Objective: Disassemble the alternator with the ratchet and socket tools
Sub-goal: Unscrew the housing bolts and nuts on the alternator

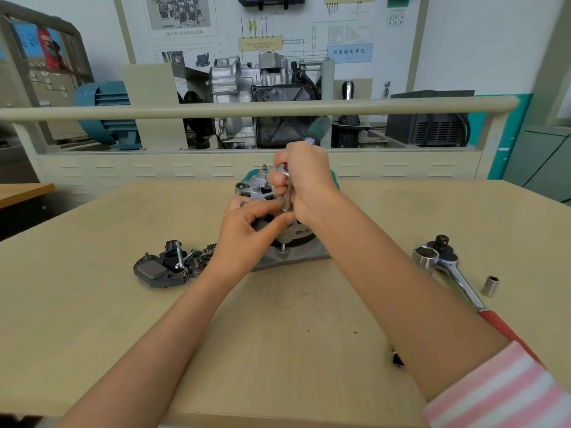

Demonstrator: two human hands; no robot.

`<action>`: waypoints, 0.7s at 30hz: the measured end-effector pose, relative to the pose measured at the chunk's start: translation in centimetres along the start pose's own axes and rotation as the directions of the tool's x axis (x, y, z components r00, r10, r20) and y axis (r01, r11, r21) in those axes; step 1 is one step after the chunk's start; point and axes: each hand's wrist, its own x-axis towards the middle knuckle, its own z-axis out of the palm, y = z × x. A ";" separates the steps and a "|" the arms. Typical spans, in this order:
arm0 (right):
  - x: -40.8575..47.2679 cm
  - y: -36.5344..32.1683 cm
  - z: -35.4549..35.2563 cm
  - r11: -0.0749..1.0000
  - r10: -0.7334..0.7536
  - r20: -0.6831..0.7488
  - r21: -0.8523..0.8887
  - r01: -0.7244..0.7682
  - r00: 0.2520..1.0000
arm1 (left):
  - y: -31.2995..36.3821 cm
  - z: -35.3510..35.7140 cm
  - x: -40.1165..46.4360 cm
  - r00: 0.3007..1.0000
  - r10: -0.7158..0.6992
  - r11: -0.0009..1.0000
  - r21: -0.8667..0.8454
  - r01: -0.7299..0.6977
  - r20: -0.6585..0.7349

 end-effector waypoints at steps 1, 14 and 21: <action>0.2 -0.3 -0.2 0.998 0.047 0.075 -0.033 -0.045 0.996 | 0.0 0.0 0.0 1.000 -0.002 1.000 -0.007 0.002 0.007; 2.0 -2.5 -1.3 0.866 0.499 0.651 -0.352 -0.355 0.572 | -0.1 -0.4 0.2 0.999 0.028 0.999 -0.027 -0.027 0.041; 1.1 -1.4 -1.2 0.954 0.287 0.491 -0.073 -0.290 0.822 | -0.5 -0.1 0.3 0.999 0.042 0.998 -0.051 -0.041 0.018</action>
